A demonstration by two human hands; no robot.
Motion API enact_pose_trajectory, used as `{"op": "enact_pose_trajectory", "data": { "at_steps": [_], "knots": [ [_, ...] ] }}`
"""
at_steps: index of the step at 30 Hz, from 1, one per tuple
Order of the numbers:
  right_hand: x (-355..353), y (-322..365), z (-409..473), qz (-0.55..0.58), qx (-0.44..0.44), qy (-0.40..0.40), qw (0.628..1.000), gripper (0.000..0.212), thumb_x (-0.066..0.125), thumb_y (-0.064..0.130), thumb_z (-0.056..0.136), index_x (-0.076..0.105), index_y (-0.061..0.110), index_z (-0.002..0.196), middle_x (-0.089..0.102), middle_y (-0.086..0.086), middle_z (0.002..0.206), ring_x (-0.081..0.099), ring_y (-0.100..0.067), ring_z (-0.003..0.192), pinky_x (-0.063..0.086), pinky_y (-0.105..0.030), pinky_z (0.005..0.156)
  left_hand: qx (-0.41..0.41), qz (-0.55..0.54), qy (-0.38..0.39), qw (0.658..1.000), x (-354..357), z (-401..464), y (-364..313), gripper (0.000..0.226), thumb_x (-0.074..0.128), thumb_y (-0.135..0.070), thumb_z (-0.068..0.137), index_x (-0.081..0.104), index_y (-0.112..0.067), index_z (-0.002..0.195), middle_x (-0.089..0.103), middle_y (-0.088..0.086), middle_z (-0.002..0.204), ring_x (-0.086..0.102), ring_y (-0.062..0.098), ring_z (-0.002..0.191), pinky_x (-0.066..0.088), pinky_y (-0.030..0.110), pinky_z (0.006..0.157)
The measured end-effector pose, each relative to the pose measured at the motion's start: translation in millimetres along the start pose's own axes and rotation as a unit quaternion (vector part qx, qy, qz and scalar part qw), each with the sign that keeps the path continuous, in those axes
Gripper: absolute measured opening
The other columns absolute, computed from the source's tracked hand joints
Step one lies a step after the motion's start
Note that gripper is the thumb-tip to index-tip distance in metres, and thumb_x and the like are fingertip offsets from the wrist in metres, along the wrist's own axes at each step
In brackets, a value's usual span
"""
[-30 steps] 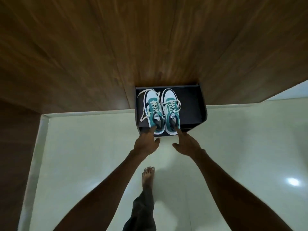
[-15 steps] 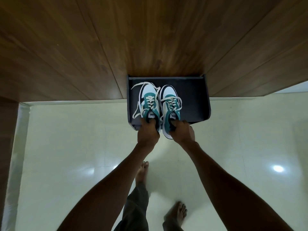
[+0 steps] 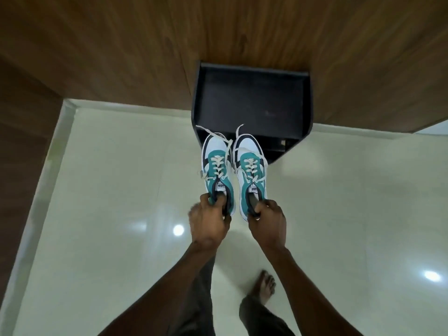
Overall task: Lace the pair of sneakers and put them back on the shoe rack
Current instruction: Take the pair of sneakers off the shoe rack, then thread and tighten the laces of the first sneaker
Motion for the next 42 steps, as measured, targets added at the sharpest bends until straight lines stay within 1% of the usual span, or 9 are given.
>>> {"op": "enact_pose_trajectory", "data": {
  "at_steps": [3, 6, 18, 24, 28, 32, 35, 38, 42],
  "knots": [
    [47.9, -54.0, -53.7, -0.009, -0.018, 0.02, 1.0, 0.025, 0.084, 0.012, 0.071, 0.069, 0.005, 0.09, 0.071, -0.017, 0.09, 0.067, -0.038, 0.075, 0.057, -0.036, 0.062, -0.04, 0.072, 0.018, 0.996, 60.7, -58.7, 16.8, 0.054, 0.058, -0.04, 0.098, 0.038, -0.03, 0.147, 0.04, 0.007, 0.148, 0.051, 0.031, 0.132, 0.039, 0.038, 0.112],
    [105.2, -101.1, -78.9, -0.002, -0.009, 0.041, 0.999, 0.025, 0.083, 0.013, 0.071, 0.069, 0.006, 0.091, 0.07, -0.017, 0.088, 0.066, -0.037, 0.074, 0.058, -0.037, 0.062, -0.026, -0.013, 0.015, 0.999, 127.7, -74.6, 43.9, 0.055, 0.067, -0.029, 0.093, 0.047, -0.021, 0.144, 0.04, 0.013, 0.149, 0.06, 0.034, 0.124, 0.049, 0.036, 0.105],
    [406.8, -227.7, 44.3, 0.054, 0.007, -0.088, 0.995, 0.017, 0.079, 0.012, 0.07, 0.064, 0.011, 0.077, 0.069, -0.01, 0.08, 0.063, -0.036, 0.078, 0.045, -0.03, 0.062, 0.123, -0.018, -0.087, 0.988, 383.1, 129.7, 189.8, 0.037, 0.076, -0.022, 0.084, 0.062, -0.014, 0.117, 0.059, 0.019, 0.13, 0.07, 0.037, 0.092, 0.062, 0.039, 0.079],
    [446.3, -262.4, 68.4, 0.058, -0.044, -0.206, 0.976, 0.021, 0.079, 0.015, 0.07, 0.06, 0.016, 0.08, 0.069, -0.004, 0.08, 0.06, -0.031, 0.077, 0.035, -0.026, 0.057, 0.255, -0.035, -0.218, 0.942, 421.0, 172.3, 219.2, 0.033, 0.078, -0.028, 0.083, 0.067, -0.016, 0.111, 0.061, 0.015, 0.121, 0.068, 0.027, 0.091, 0.058, 0.031, 0.078],
    [450.0, -267.9, 63.8, 0.039, -0.053, -0.217, 0.974, 0.026, 0.077, 0.027, 0.078, 0.065, 0.018, 0.099, 0.07, -0.002, 0.102, 0.06, -0.026, 0.097, 0.038, -0.026, 0.063, 0.312, -0.032, -0.24, 0.919, 421.6, 177.7, 224.3, 0.034, 0.076, -0.04, 0.083, 0.065, -0.022, 0.111, 0.057, 0.009, 0.117, 0.067, 0.023, 0.089, 0.059, 0.029, 0.073],
    [444.2, -251.3, 75.6, 0.015, -0.043, -0.191, 0.98, 0.035, 0.072, 0.043, 0.082, 0.069, 0.015, 0.102, 0.058, -0.004, 0.129, 0.051, -0.025, 0.119, 0.051, -0.034, 0.077, 0.286, -0.036, -0.171, 0.942, 419.0, 191.4, 227.3, 0.04, 0.073, -0.054, 0.083, 0.062, -0.029, 0.112, 0.048, 0.0, 0.111, 0.062, 0.015, 0.086, 0.059, 0.03, 0.073],
    [414.8, -223.4, 79.9, 0.013, -0.045, -0.219, 0.975, 0.044, 0.067, 0.053, 0.083, 0.071, 0.009, 0.09, 0.067, -0.008, 0.106, 0.054, -0.028, 0.106, 0.05, -0.036, 0.074, 0.219, -0.147, -0.176, 0.948, 395.7, 193.7, 223.2, 0.033, 0.063, -0.065, 0.085, 0.061, -0.032, 0.089, 0.055, -0.004, 0.089, 0.059, 0.009, 0.077, 0.052, 0.026, 0.069],
    [394.7, -202.4, 92.1, 0.036, -0.065, -0.245, 0.967, 0.033, 0.064, 0.039, 0.089, 0.071, 0.007, 0.09, 0.072, -0.012, 0.096, 0.06, -0.031, 0.097, 0.051, -0.038, 0.076, 0.096, -0.289, -0.168, 0.938, 382.5, 207.1, 227.2, 0.032, 0.066, -0.054, 0.089, 0.058, -0.024, 0.083, 0.062, -0.001, 0.067, 0.057, 0.017, 0.062, 0.045, 0.025, 0.057],
    [410.9, -179.3, 125.3, 0.113, -0.063, -0.176, 0.976, 0.023, 0.062, 0.026, 0.092, 0.072, 0.007, 0.098, 0.075, -0.014, 0.095, 0.069, -0.033, 0.09, 0.054, -0.035, 0.076, -0.005, -0.361, -0.145, 0.921, 388.3, 230.5, 232.3, 0.041, 0.075, -0.055, 0.078, 0.069, -0.017, 0.091, 0.073, 0.003, 0.086, 0.07, 0.023, 0.081, 0.059, 0.036, 0.078]
  ]
}}
Point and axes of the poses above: each hand's wrist, its own z-axis towards the middle knuckle, its own x-axis out of the palm, y = z × x, the point moved 6 cm from there along z, towards the middle knuckle
